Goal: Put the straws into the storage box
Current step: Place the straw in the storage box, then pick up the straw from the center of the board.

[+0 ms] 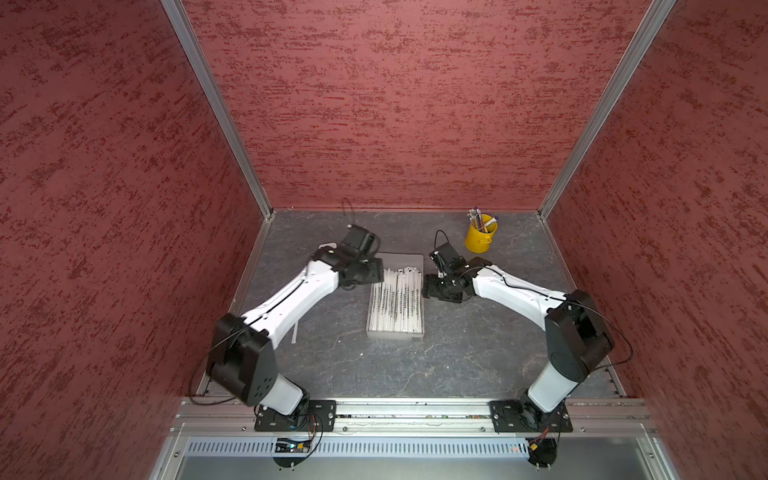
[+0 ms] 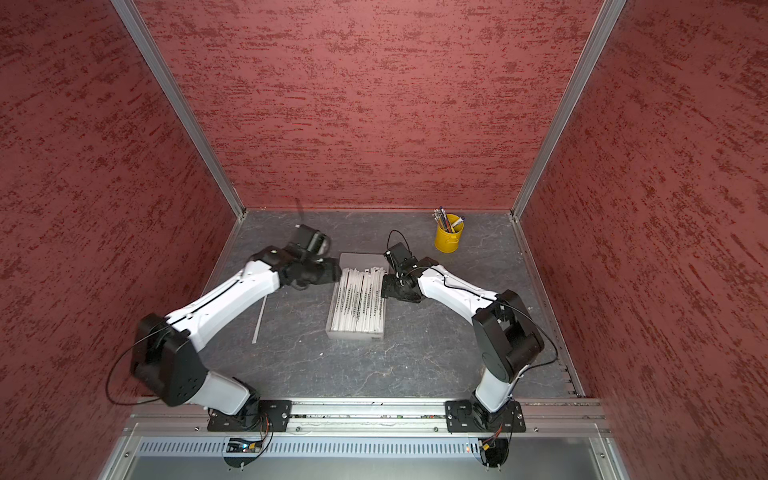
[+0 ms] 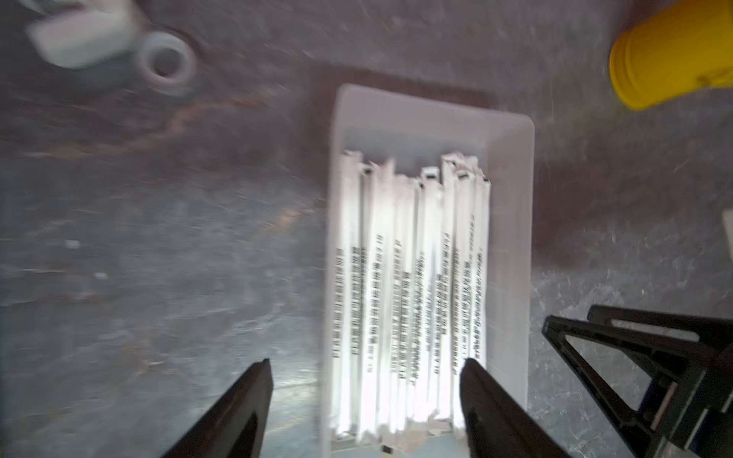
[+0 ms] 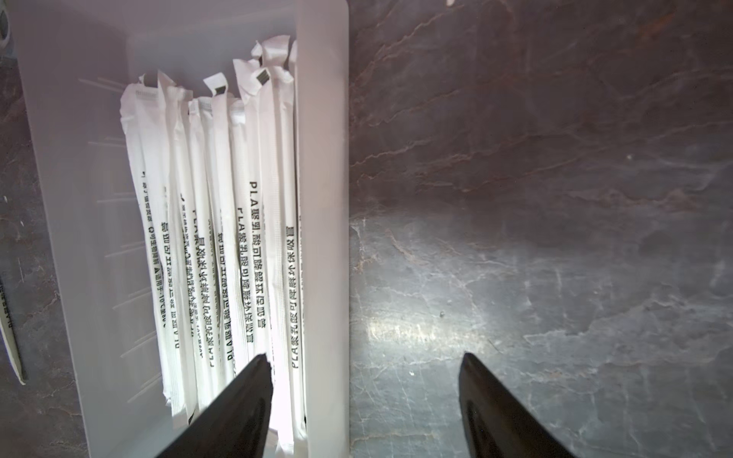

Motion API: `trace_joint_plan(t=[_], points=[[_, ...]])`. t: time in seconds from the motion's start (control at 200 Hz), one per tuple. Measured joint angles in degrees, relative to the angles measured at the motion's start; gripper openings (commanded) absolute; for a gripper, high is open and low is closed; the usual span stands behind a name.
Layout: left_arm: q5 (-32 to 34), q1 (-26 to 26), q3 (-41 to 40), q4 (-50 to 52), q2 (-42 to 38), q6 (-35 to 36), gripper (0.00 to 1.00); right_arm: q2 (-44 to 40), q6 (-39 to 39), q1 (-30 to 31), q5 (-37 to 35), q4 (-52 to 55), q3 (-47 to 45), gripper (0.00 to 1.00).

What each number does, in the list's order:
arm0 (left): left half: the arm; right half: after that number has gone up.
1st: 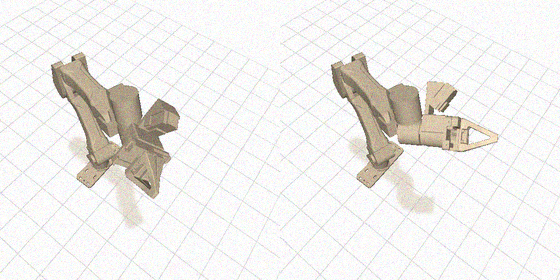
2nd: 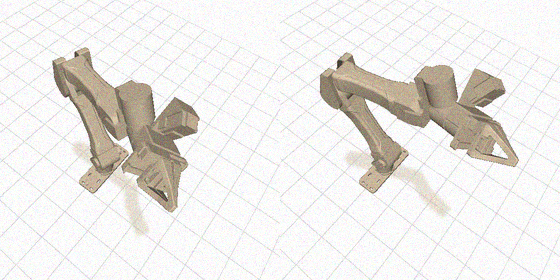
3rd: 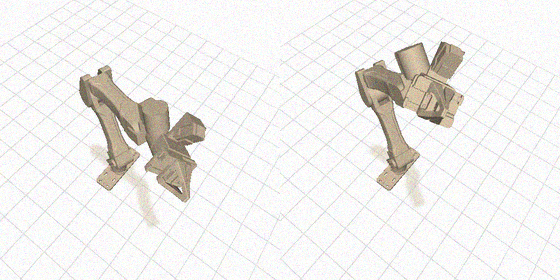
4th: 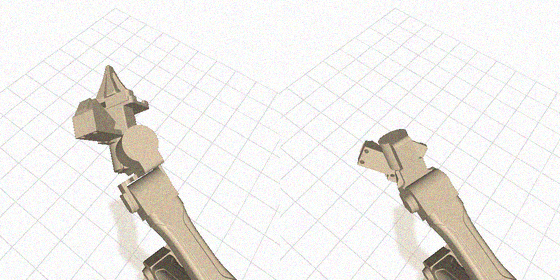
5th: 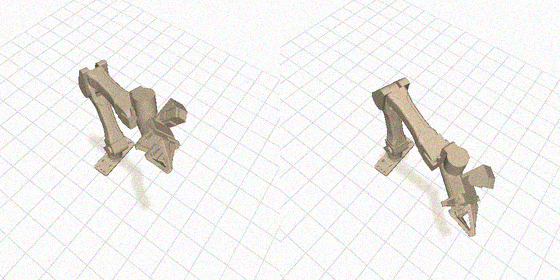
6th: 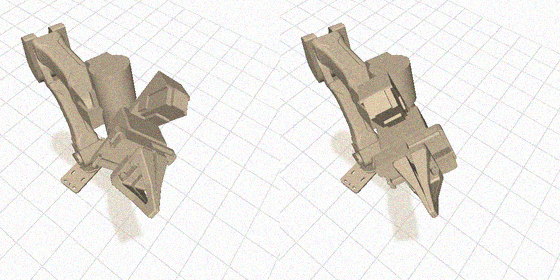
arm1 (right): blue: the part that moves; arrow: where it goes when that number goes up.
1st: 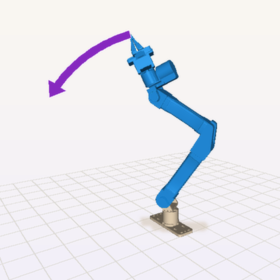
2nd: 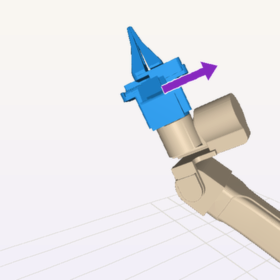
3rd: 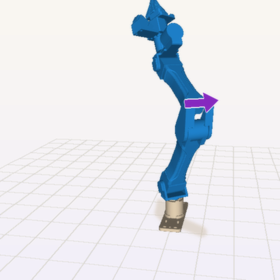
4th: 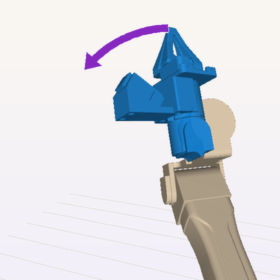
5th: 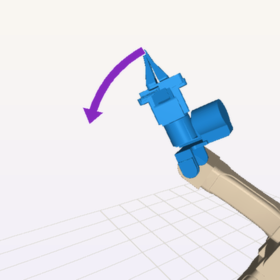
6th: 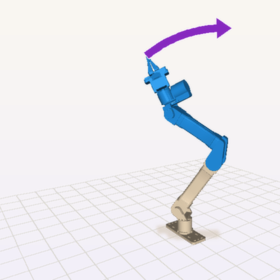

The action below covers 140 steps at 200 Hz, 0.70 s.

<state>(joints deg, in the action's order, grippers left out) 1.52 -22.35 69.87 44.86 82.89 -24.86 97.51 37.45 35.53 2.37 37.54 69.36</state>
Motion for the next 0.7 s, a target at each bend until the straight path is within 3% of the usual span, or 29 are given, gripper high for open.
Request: trace_joint_plan(t=[0.11, 0.22, 0.421, 0.701], points=[[0.11, 12.5, -3.8, 1.25, -2.32, 4.0, 0.81, 0.0, 0.02, 0.94, 0.04, -0.22, 0.0, 0.75], [0.55, 18.62, -6.49, 2.62, 1.75, 7.58, 0.8, 0.0, 0.04, 1.55, 0.37, -1.01, 0.0, 0.75], [1.49, 26.01, -8.83, 3.32, 7.5, 10.51, 0.75, 0.0, 0.0, 1.55, 1.18, -2.47, 0.0, 0.75], [-0.55, 29.86, -8.83, 1.14, 11.21, 13.97, 0.53, 0.0, -0.55, 1.55, 1.31, -2.64, 0.0, 0.75]])
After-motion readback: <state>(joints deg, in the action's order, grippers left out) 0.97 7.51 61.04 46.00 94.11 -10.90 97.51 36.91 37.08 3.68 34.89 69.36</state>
